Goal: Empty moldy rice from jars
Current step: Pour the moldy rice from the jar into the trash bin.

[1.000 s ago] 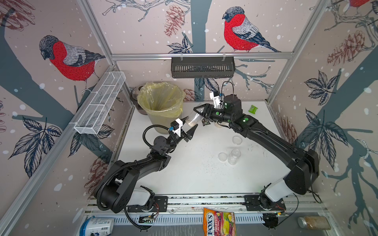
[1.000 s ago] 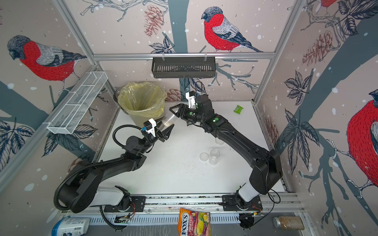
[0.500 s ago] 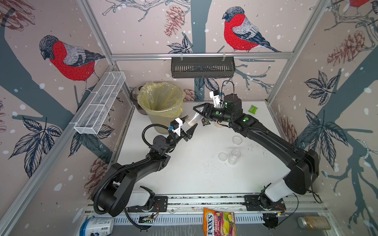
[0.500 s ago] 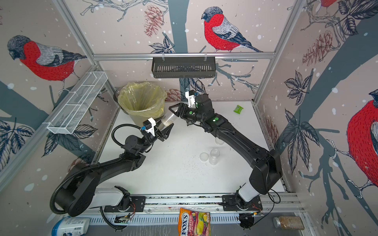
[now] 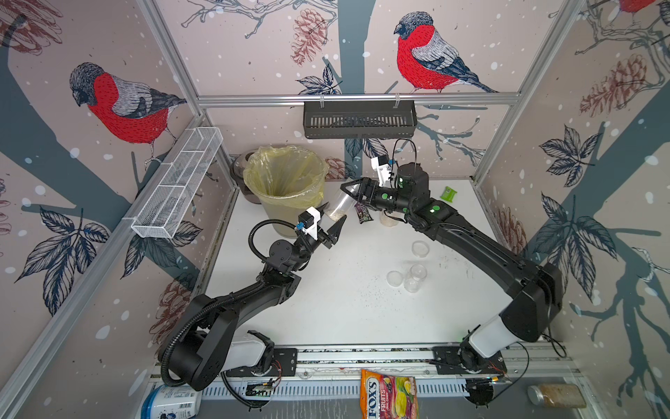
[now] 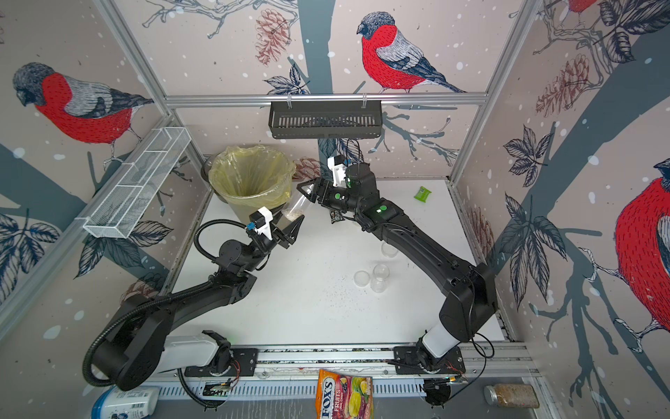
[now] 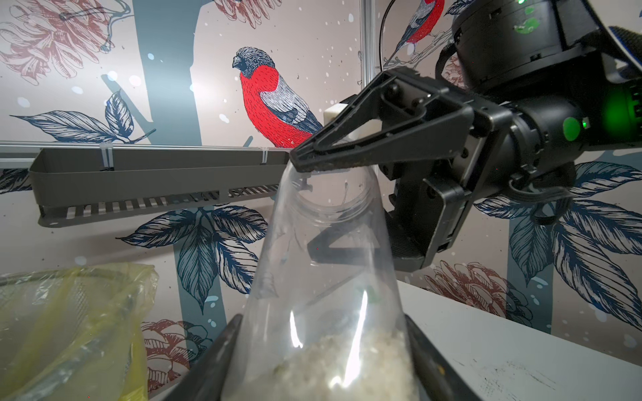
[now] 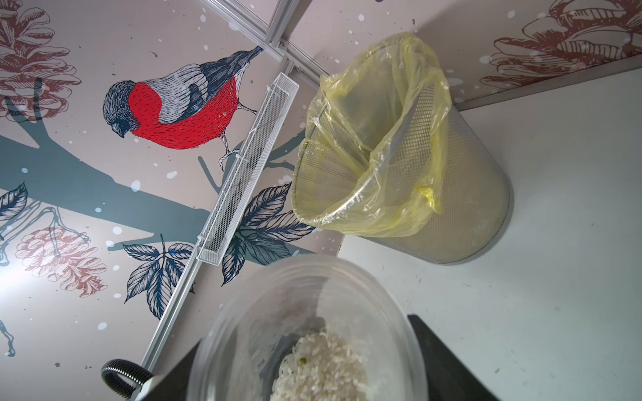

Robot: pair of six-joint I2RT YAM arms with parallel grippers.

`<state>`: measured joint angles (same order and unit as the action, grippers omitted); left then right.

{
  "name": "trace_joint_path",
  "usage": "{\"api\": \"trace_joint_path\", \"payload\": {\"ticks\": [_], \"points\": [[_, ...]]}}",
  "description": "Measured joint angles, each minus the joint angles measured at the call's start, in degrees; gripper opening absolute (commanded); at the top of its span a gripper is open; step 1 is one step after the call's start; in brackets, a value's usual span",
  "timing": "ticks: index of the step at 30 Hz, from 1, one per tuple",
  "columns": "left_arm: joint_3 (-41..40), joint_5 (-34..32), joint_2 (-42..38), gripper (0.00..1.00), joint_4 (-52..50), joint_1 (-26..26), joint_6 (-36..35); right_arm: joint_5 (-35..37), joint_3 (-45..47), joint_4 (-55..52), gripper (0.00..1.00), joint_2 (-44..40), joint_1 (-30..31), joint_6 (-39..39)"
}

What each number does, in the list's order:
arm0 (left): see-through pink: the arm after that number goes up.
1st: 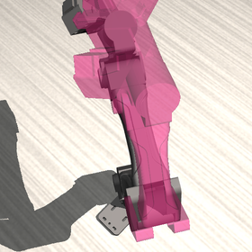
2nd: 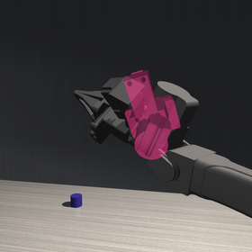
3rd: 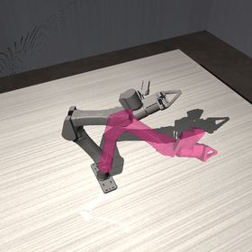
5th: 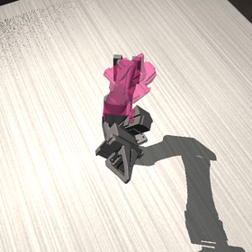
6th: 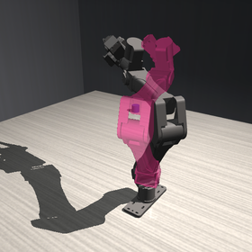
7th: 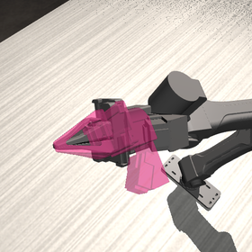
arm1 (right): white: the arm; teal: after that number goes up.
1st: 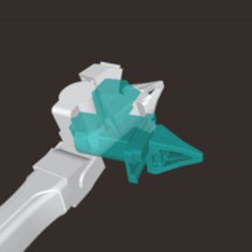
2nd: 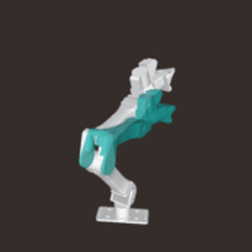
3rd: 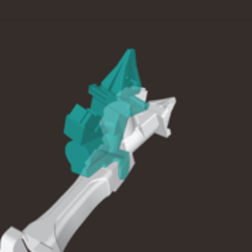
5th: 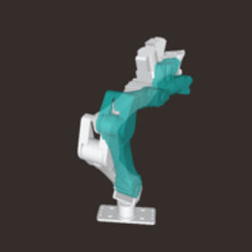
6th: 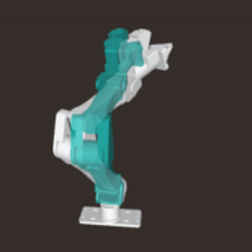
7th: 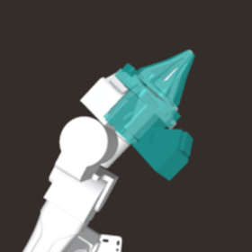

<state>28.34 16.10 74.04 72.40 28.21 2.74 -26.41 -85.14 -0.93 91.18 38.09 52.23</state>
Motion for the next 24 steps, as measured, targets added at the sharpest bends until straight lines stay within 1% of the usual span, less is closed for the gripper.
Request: {"api": "trace_joint_path", "payload": {"ticks": [2, 5, 11, 19, 21, 23, 24], "points": [[-0.17, -0.17, -0.44, 0.13, -0.44, -0.15, 0.0, 0.02, -0.35, -0.11, 0.79, 0.35, 0.02, -0.09], [-0.66, -0.44, -1.14, 0.13, -0.9, -0.44, -0.02, 0.2, -0.96, -0.17, 0.84, 1.01, 0.02, -0.17], [-1.57, -1.31, -2.95, 0.11, -2.38, -0.85, -0.26, 1.07, -2.16, -0.35, 0.87, 2.14, 0.13, -0.46], [-2.67, -2.62, -4.83, 0.11, -3.85, -1.79, -0.76, 1.42, -5.31, 0.44, 0.91, 5.84, 0.52, -1.4], [-2.78, -2.62, -5.25, 0.11, -4.44, -1.79, -1.03, 1.42, -5.33, 1.03, 0.95, 6.12, 0.85, -1.38], [-2.86, -2.58, -5.6, 0.1, -4.5, -1.81, -1.27, 1.53, -5.99, 0.98, 0.97, 6.14, 1.16, -1.46], [-2.91, -2.56, -5.75, 0.1, -4.48, -1.9, -1.27, 1.66, -6.62, 1.01, 1.0, 6.16, 1.25, -1.6]]}}
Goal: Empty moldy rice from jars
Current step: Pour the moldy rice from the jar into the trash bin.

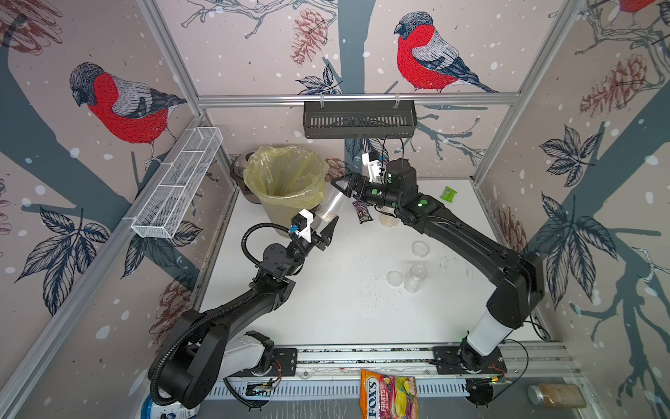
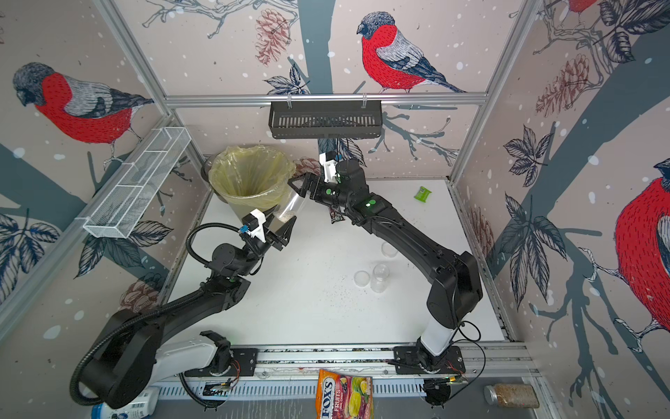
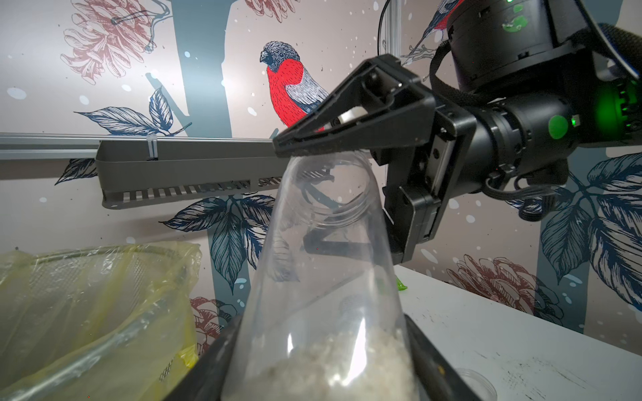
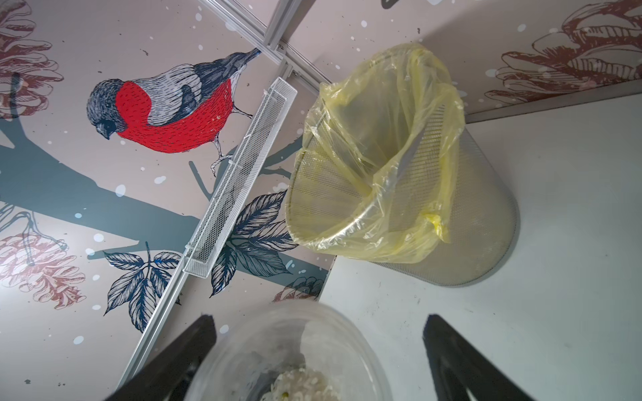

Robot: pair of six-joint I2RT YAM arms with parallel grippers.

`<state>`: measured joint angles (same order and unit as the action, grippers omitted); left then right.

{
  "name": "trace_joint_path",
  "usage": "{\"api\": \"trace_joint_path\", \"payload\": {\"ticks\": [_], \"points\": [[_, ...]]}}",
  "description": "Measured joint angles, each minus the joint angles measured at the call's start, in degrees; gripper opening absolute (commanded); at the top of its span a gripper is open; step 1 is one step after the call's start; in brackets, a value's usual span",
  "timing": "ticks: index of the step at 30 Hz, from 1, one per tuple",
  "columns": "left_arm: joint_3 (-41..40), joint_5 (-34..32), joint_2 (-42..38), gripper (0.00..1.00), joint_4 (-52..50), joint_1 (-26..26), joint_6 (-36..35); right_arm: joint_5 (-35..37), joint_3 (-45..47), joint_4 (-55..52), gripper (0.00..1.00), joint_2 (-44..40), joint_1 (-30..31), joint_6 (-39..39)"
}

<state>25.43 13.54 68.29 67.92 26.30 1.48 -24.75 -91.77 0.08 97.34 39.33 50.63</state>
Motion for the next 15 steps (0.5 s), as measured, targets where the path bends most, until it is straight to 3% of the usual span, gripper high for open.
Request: {"api": "trace_joint_path", "payload": {"ticks": [9, 15], "points": [[-0.7, -0.09, -0.37, 0.1, -0.04, -1.18, 0.0, 0.57, -1.68, 1.49, 1.0, -0.13, 0.79, -1.14], [-0.72, -0.07, -1.7, 0.1, -1.05, -3.3, 0.07, 4.74, -2.34, -1.44, 1.0, -2.32, -0.52, -2.93]]}}
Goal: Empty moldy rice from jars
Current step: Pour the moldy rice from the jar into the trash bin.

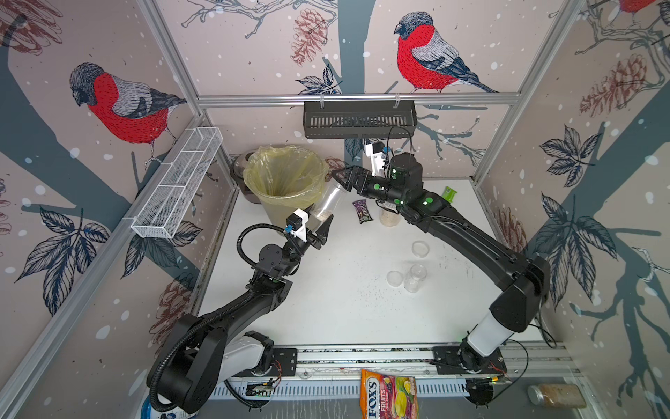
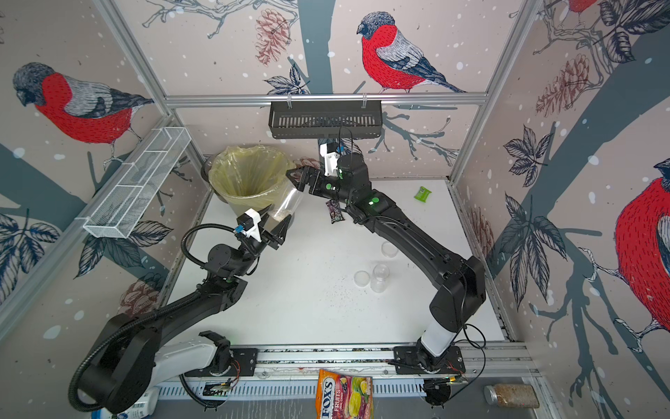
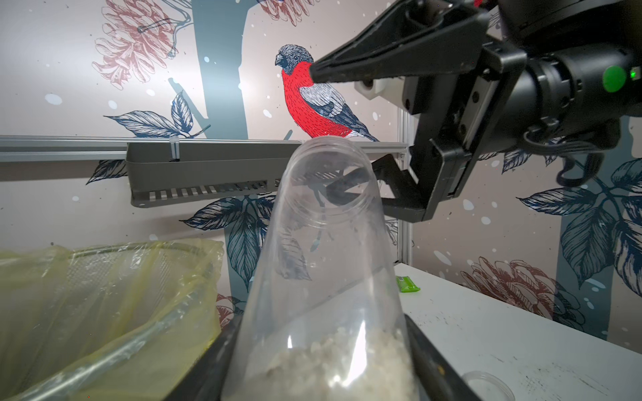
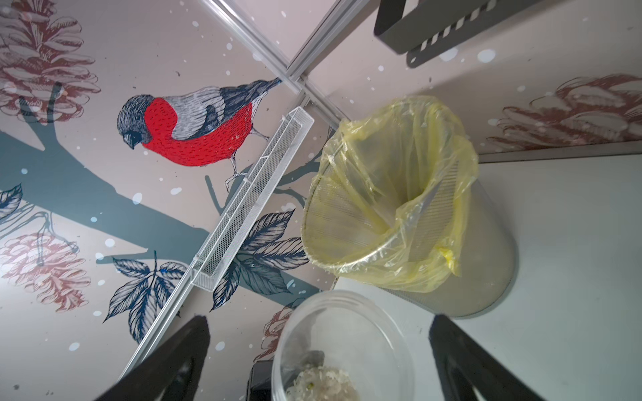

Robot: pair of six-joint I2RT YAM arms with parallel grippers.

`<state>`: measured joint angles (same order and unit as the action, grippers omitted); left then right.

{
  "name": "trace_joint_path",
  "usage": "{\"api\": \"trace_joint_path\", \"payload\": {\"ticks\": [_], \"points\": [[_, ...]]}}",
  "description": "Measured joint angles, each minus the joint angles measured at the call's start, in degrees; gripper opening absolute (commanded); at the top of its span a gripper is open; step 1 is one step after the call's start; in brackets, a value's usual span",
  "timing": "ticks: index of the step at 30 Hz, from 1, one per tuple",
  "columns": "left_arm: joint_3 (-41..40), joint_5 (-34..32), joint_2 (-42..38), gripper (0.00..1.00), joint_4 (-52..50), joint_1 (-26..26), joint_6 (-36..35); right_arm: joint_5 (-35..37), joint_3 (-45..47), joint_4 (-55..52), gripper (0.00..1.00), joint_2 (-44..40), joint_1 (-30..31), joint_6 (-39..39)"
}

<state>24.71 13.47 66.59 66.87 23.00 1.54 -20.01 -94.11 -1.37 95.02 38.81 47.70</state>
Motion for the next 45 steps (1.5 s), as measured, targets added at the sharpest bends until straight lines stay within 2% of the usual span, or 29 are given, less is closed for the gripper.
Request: {"api": "trace_joint_path", "payload": {"ticks": [8, 14, 20, 22, 27, 34, 40, 45], "points": [[1.86, 0.59, -3.89, 0.09, -6.16, -6.25, 1.07, 3.54, 3.34, -1.22, 1.0, -5.05, -5.38, -1.4], [10.58, 1.14, -5.6, 0.07, -18.32, -12.41, 1.38, 3.54, 7.28, -0.85, 1.0, -8.04, -7.72, -2.75], [30.4, -0.2, 1.73, 0.06, -41.57, -15.28, -0.17, 2.56, 15.8, 0.39, 1.0, -11.54, -9.03, -4.22], [34.8, -0.24, 3.98, 0.09, -48.54, -15.34, -0.98, 2.69, 18.86, 0.74, 1.0, -13.44, -10.19, -4.44], [43.71, -3.15, 8.0, 0.09, -63.93, -15.67, -3.58, 2.14, 25.55, 2.21, 1.0, -18.14, -13.51, -4.57], [46.84, -4.48, 7.54, 0.07, -73.29, -16.65, -6.01, -0.17, 31.91, 4.44, 1.0, -22.29, -16.87, -4.37], [50.49, -5.79, 10.38, 0.05, -80.54, -18.93, -6.64, -2.05, 34.62, 5.05, 1.0, -24.52, -18.21, -4.35], [59.41, -5.35, 15.06, 0.07, -88.72, -23.37, -6.45, -3.34, 36.46, 6.47, 1.0, -25.09, -19.82, -4.31]]}}
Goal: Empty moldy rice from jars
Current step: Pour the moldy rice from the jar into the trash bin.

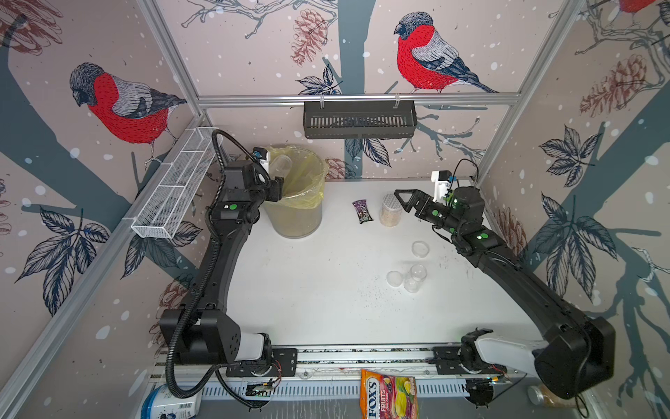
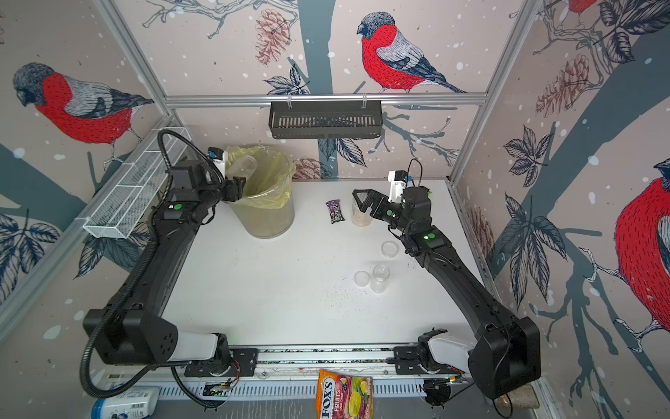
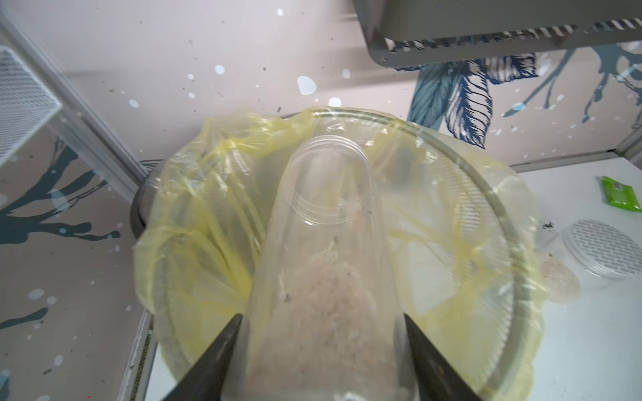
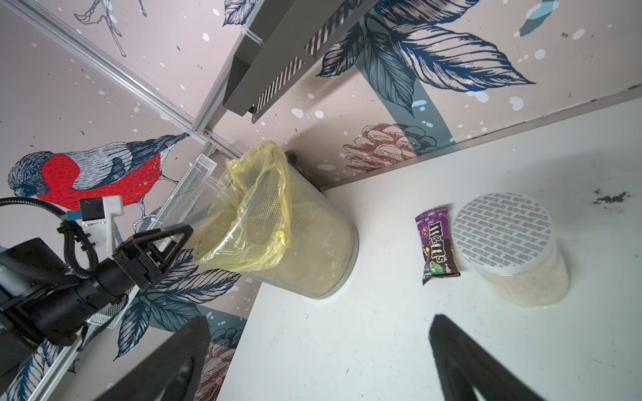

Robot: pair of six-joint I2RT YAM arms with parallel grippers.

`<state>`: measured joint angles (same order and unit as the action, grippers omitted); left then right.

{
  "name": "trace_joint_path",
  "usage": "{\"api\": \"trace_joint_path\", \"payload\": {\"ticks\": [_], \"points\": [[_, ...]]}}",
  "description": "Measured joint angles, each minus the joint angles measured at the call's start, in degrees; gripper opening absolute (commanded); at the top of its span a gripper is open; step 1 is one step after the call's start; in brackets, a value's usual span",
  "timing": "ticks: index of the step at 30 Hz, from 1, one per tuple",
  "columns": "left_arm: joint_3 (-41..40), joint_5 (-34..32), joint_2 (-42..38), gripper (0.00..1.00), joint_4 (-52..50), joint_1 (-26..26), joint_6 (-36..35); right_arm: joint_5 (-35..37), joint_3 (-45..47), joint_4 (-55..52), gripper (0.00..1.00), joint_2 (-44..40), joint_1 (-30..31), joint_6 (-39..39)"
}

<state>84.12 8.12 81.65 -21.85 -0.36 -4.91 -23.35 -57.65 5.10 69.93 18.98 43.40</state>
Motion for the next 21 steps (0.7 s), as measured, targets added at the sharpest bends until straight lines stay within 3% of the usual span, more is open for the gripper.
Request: {"api": "trace_joint_path", "payload": {"ticks": [6, 16, 21], "points": [[14.36, 0.85, 7.54, 0.05, -10.32, -0.33, -0.13, -2.14, 1.29, 1.51, 1.0, 0.9, -1.79, 0.48], [27.45, -2.51, 16.26, 0.04, -26.16, -0.39, -1.84, -6.21, 2.56, 2.27, 1.0, 1.57, -4.9, 1.51], [38.1, -5.35, 21.99, 0.05, -34.05, 0.92, -3.04, -7.63, 2.56, 2.89, 1.0, 2.58, -5.97, 1.51]]}}
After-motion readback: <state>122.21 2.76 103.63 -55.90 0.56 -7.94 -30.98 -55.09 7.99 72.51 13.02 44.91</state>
